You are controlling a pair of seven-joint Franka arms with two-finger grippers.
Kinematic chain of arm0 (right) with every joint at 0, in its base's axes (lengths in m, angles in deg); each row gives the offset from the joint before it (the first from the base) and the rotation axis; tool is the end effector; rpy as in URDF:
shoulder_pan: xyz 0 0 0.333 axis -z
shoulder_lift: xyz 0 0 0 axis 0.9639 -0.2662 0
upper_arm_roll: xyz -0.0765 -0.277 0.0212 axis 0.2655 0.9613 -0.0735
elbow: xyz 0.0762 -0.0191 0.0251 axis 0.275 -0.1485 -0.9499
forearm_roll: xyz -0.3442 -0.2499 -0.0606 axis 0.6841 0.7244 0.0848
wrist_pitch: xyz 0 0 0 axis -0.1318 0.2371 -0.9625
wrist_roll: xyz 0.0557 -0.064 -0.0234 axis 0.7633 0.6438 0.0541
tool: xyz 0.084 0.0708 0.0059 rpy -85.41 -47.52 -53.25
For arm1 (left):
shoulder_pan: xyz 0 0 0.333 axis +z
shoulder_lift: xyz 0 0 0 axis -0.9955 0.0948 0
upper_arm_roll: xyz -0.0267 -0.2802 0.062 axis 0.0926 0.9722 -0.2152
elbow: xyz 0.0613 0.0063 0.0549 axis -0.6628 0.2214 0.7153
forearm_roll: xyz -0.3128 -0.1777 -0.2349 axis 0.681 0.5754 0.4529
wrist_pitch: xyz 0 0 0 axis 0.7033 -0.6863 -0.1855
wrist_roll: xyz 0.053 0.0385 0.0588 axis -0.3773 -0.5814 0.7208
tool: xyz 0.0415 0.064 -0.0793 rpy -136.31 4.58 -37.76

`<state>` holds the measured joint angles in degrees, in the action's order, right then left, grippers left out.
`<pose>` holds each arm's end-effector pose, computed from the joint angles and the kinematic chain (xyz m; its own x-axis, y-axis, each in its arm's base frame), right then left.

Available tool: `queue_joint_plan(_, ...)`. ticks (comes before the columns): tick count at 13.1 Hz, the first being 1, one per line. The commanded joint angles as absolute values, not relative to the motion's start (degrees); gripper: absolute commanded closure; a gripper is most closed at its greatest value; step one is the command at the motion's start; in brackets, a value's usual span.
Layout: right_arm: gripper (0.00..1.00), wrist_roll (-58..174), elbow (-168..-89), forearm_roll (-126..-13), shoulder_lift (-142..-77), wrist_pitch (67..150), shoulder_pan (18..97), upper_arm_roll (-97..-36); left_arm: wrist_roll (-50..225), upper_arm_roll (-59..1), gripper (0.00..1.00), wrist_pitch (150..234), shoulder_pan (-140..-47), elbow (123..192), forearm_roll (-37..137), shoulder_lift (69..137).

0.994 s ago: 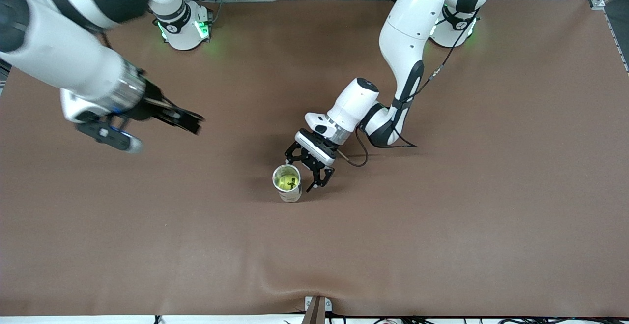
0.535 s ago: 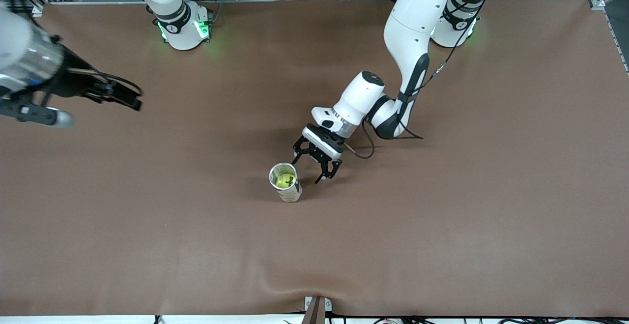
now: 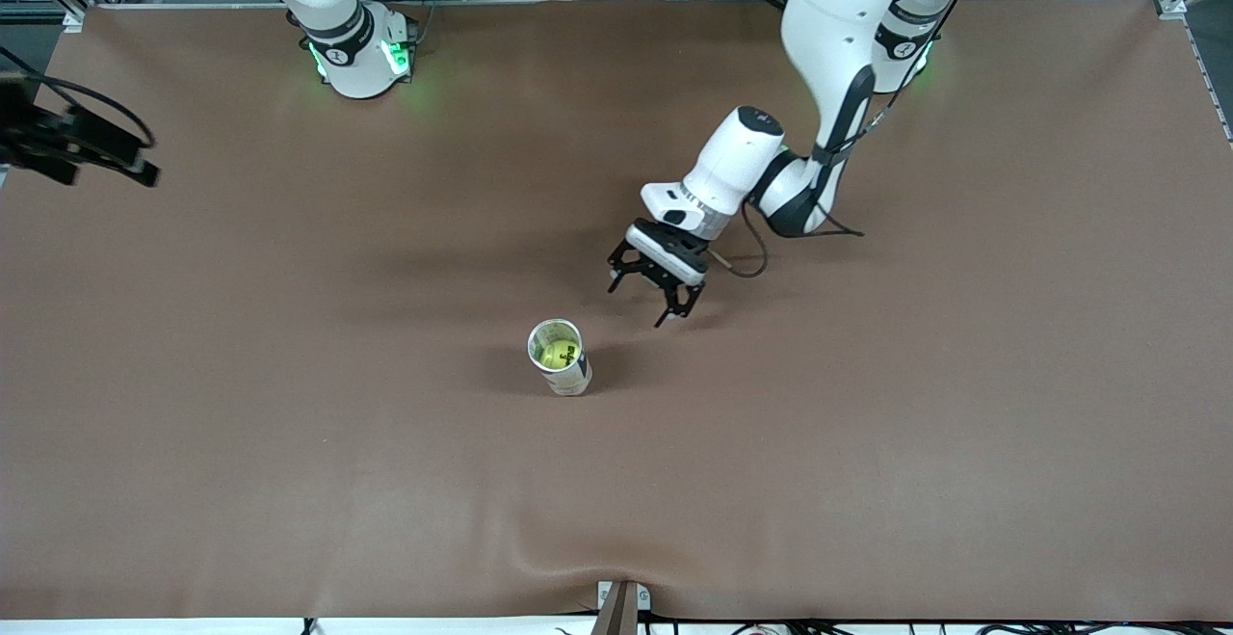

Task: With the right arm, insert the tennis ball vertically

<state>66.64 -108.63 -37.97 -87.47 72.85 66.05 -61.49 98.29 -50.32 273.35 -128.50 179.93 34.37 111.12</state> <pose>0.5795 -0.0094 0.6547 0.9960 -0.0847 -0.0289 -0.0869 -0.9925 -0.0859 0.4595 -0.4149 0.1604 0.6471 -0.3512 0.6767 -0.5701 -0.8122 0.1236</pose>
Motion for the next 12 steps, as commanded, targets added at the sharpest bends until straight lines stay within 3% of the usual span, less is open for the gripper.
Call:
queue_joint_plan(1, 0.0, 65.25, -112.9, -33.54, -84.91, 73.26, 66.74, -62.16, 98.5, -50.08, 0.0, 262.76, -126.75, 185.24, 35.1, 101.24)
queue_joint_plan(5, 0.0, 65.16, -122.13, -33.35, -79.73, 76.95, 67.96, -64.69, 97.97, -50.08, 0.0, 250.09, -123.85, 182.53, 35.02, 96.74)
queue_joint_plan(12, 0.0, 62.18, -122.67, -33.44, -79.46, 77.13, 68.85, -65.94, 97.62, -49.99, 0.0, 220.75, -117.44, 165.32, 35.54, 96.56)
